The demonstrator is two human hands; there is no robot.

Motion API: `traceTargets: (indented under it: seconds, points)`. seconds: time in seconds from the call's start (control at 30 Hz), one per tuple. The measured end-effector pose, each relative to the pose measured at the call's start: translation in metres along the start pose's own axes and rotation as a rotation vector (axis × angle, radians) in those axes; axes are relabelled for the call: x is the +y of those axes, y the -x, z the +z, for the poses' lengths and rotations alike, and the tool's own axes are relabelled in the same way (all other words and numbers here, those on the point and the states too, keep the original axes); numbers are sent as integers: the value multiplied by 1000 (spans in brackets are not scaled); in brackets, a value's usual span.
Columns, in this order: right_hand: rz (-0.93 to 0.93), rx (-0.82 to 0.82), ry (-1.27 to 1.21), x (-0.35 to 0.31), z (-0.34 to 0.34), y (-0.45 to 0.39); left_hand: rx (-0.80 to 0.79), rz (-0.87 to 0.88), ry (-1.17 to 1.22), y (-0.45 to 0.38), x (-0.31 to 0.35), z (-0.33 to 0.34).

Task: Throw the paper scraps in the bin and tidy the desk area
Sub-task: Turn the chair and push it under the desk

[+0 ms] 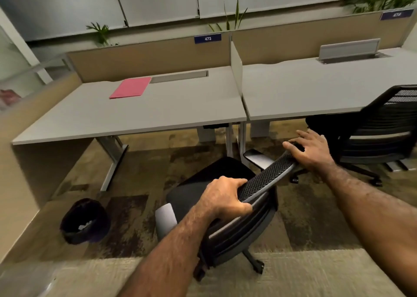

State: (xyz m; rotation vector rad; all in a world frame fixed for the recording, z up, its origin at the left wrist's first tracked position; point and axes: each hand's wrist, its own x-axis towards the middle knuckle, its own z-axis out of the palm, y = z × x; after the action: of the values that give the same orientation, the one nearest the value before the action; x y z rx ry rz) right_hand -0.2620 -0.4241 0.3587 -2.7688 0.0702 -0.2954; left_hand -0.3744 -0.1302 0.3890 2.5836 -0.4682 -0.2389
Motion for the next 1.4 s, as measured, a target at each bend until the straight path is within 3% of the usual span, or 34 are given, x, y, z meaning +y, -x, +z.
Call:
traceTargets:
  seconds: [0.3,0.6,0.77,1.07,1.4]
  points:
    - [-111,136,26,-46,21,-5,68,-107,-132,20,-58,-24]
    - [-205,-12,157,-111,42,4,164,-240,-253,57,-119,-47]
    - [-410,-109,237,-156,55,17,188,-330,-353,89,-156,-66]
    - [-672,-296,181,-239,76,14,238,-557,-301,137,-253,-119]
    - [-706,-232,184,-347,112,9,132,-516,-489,140,-373,-212]
